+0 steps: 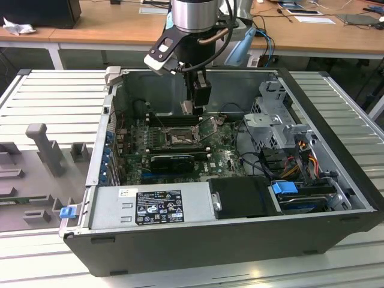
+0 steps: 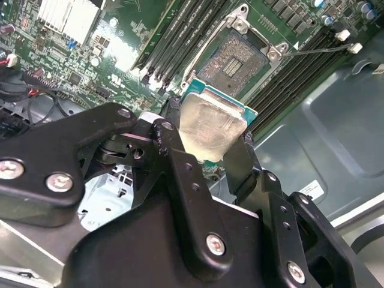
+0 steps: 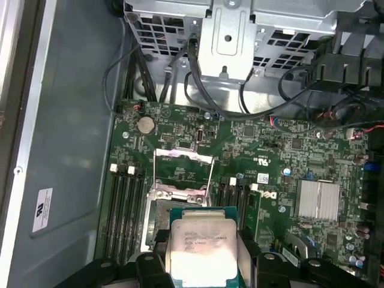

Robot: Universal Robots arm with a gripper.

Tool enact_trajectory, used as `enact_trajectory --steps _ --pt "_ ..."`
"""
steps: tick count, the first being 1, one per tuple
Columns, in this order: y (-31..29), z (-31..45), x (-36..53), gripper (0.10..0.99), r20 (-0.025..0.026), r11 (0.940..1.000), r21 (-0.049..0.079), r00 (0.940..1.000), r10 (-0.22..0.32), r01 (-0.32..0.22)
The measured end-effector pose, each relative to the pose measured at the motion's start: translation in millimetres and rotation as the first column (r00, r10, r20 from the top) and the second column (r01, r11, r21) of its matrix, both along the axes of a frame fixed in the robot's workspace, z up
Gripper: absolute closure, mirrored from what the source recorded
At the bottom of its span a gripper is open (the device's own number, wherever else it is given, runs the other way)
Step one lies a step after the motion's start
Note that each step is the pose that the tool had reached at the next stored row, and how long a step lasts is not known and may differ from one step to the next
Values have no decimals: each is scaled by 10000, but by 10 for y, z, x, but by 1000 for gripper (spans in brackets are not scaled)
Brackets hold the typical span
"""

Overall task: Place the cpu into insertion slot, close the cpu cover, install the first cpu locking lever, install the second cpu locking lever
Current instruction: 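Place the cpu into insertion slot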

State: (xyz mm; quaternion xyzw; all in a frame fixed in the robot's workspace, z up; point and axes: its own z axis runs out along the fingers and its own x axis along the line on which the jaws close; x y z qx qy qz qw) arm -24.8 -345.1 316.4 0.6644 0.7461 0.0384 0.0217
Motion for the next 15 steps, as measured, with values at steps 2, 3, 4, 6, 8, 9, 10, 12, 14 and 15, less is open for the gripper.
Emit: enact_trajectory --steps 2,3,4,6,8,9,10,12,14,15 --pt "0 -22 0 557 0 10000 0 10000 -3 3" --pt "0 -27 0 557 -1 10000 -1 10000 -4 4" --pt "0 -35 0 557 -1 10000 -1 10000 -5 5" --pt "0 -60 0 557 -1 10000 0 10000 -8 8" --pt "0 -75 0 557 -2 10000 -1 10000 -11 11" --pt "0 -83 0 557 -2 10000 0 10000 -12 12" --pt "0 -89 0 557 -2 10000 -1 10000 -13 13" --pt "0 -101 0 557 -2 10000 -1 10000 -17 17" --pt "0 -118 0 557 -1 10000 0 10000 -23 23" --pt "0 -124 0 557 -2 10000 -1 10000 -25 25"
